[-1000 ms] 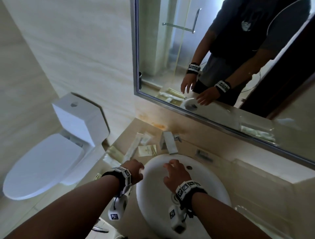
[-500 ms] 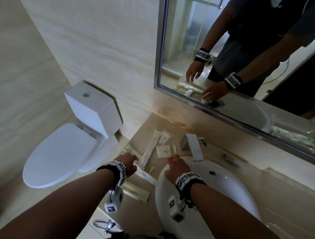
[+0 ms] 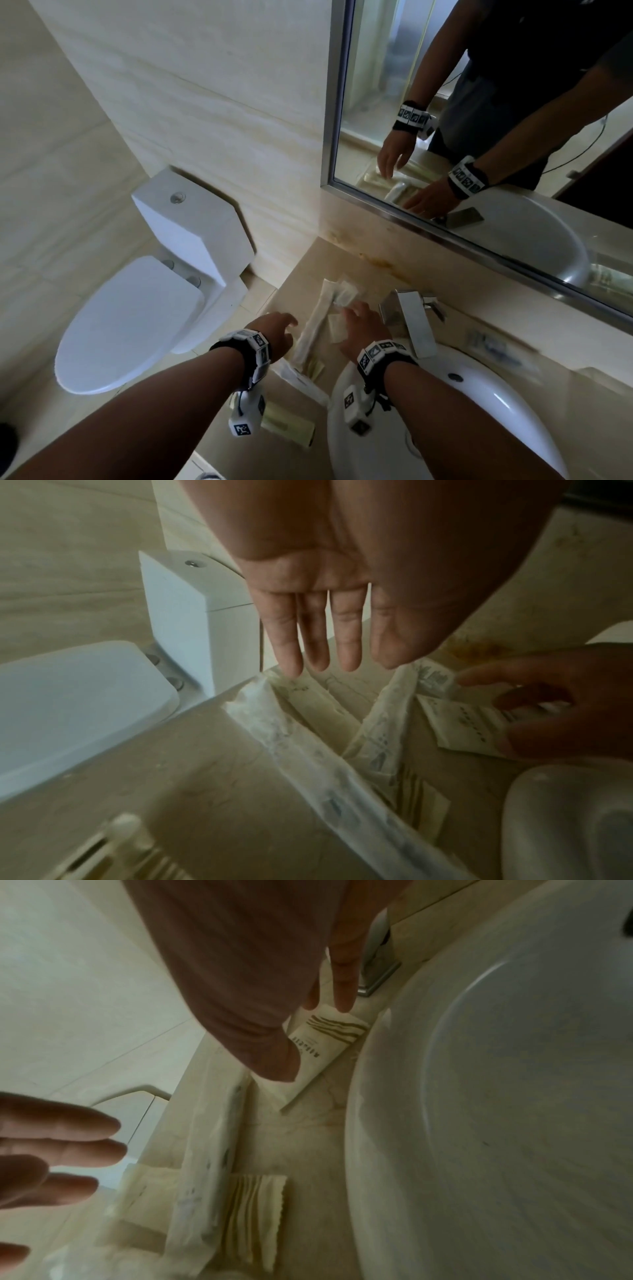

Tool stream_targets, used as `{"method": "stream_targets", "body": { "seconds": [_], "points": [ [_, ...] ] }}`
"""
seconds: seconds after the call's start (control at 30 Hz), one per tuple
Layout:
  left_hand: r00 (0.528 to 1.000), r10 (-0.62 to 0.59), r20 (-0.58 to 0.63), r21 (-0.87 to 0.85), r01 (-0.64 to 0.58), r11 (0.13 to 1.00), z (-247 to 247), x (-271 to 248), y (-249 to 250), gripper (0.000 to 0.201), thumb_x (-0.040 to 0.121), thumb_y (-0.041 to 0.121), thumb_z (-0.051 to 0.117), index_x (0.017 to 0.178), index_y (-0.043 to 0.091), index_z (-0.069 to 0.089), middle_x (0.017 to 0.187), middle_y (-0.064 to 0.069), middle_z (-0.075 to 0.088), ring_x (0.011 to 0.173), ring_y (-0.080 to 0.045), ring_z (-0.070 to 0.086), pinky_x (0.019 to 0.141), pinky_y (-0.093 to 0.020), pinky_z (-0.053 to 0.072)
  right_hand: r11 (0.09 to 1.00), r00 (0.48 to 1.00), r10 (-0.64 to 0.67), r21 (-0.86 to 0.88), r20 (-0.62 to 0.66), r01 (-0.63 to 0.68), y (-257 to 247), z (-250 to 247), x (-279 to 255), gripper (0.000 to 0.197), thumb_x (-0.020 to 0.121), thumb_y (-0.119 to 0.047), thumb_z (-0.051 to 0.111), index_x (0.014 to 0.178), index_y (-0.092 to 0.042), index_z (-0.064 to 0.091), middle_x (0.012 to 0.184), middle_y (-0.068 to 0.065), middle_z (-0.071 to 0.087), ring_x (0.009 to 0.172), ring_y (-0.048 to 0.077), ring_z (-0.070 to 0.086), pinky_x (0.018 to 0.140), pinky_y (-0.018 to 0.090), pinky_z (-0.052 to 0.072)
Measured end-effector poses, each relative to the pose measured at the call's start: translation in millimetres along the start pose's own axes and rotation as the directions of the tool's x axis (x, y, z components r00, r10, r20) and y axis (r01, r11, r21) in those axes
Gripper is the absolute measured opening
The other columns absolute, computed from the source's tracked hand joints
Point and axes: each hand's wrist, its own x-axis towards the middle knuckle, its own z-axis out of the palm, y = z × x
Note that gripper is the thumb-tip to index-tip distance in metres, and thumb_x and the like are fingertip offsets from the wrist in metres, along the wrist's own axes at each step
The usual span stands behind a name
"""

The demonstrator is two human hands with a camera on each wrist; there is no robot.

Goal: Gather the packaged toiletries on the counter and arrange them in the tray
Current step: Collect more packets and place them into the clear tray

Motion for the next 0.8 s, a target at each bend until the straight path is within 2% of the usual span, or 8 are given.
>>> {"method": "stream_targets", "body": {
  "seconds": [0.1,0.23,0.33,0.43,0.57,0.73,0.8],
  "points": [
    [1.0,0.013,0.009,-0.021,-0.013,1.0,0,12,11,0.039,0.093,0.027,0.048,0.131,0.029,0.053,0.132,0.003,0.059,0.119,-0.018,0.057,0.103,-0.034,0.046,0.999,0.998,-0.036,-0.04,-0.042,0.035,2,2,16,0.074,0.077,-0.032,0.063,0.142,-0.028,0.028,0.155,0.003,0.013,0.134,0.032,0.029,0.105,0.044,0.039],
    [0.998,0.028,0.054,-0.042,-0.026,0.999,3,24,21,0.04,0.093,0.025,0.048,0.132,0.028,0.053,0.131,0.004,0.06,0.119,-0.017,0.057,0.102,-0.033,0.046,0.995,0.999,-0.036,-0.095,0.012,0.037,5,2,30,0.08,0.084,-0.031,0.06,0.149,-0.033,0.014,0.159,0.002,-0.001,0.139,0.033,0.018,0.108,0.048,0.035],
    [0.996,0.049,0.07,-0.048,-0.046,0.998,6,27,27,0.041,0.093,0.024,0.048,0.133,0.027,0.053,0.131,0.004,0.06,0.119,-0.018,0.057,0.102,-0.032,0.046,0.991,0.999,-0.033,-0.129,0.036,0.038,5,3,37,0.081,0.085,-0.029,0.059,0.15,-0.032,0.01,0.16,0.004,-0.002,0.139,0.035,0.019,0.109,0.048,0.032],
    [0.995,0.061,0.078,-0.057,-0.057,0.997,6,32,31,0.04,0.093,0.025,0.047,0.133,0.027,0.053,0.131,0.003,0.06,0.119,-0.017,0.057,0.102,-0.032,0.046,0.989,0.999,-0.04,-0.144,0.011,0.041,3,6,41,0.072,0.086,-0.028,0.054,0.147,-0.031,0.016,0.157,0.003,0.004,0.133,0.036,0.024,0.105,0.051,0.036],
    [0.992,0.066,0.104,-0.053,-0.06,0.997,7,37,36,0.04,0.093,0.025,0.048,0.132,0.026,0.053,0.131,0.002,0.06,0.119,-0.018,0.056,0.102,-0.032,0.045,0.988,0.999,-0.032,-0.154,-0.017,0.028,0,7,37,0.054,0.087,-0.024,0.054,0.135,-0.029,0.03,0.141,0.005,0.024,0.115,0.034,0.04,0.088,0.049,0.048],
    [0.988,0.072,0.136,-0.016,-0.07,0.997,10,35,38,0.04,0.092,0.028,0.049,0.132,0.026,0.053,0.131,0.0,0.059,0.12,-0.021,0.056,0.102,-0.036,0.046,0.99,0.999,0.008,-0.138,-0.049,-0.015,3,16,30,0.045,0.089,-0.032,0.053,0.13,-0.026,0.034,0.128,0.01,0.036,0.106,0.033,0.05,0.083,0.043,0.05],
    [0.984,0.075,0.164,0.009,-0.078,0.997,12,33,39,0.042,0.092,0.028,0.049,0.134,0.026,0.052,0.133,-0.002,0.056,0.123,-0.023,0.053,0.104,-0.037,0.044,0.991,0.998,0.011,-0.135,-0.06,-0.019,4,17,27,0.041,0.091,-0.031,0.05,0.129,-0.024,0.036,0.125,0.011,0.042,0.105,0.033,0.053,0.083,0.043,0.05]
  ]
}}
